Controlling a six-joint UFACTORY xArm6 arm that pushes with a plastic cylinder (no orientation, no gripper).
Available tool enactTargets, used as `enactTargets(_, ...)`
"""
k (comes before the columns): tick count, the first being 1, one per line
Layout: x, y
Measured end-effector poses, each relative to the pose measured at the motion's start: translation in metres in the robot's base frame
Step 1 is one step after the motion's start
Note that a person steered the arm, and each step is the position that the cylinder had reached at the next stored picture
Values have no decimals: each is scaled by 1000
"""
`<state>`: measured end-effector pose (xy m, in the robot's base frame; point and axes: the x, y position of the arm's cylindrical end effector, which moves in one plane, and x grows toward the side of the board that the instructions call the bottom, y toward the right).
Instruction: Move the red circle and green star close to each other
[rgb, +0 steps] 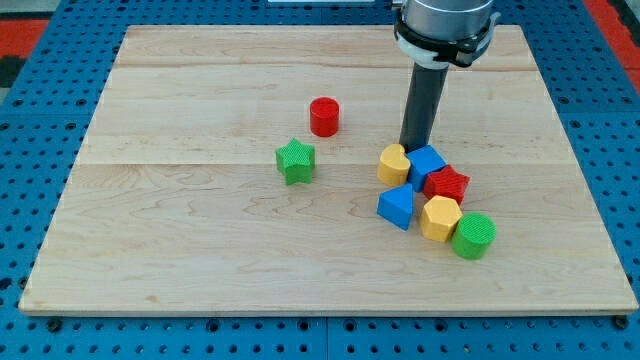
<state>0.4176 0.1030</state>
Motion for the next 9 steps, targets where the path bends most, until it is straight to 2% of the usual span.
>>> enactTargets(1, -53, 4)
enactTargets(2, -80, -40)
enactTargets(3, -79, -118)
enactTargets(4, -73, -141)
enactTargets(5, -51, -90)
enactTargets(6, -16, -92)
enactTargets(7, -35, -88)
enactTargets(8, -55, -149)
enactTargets(9, -48, -222)
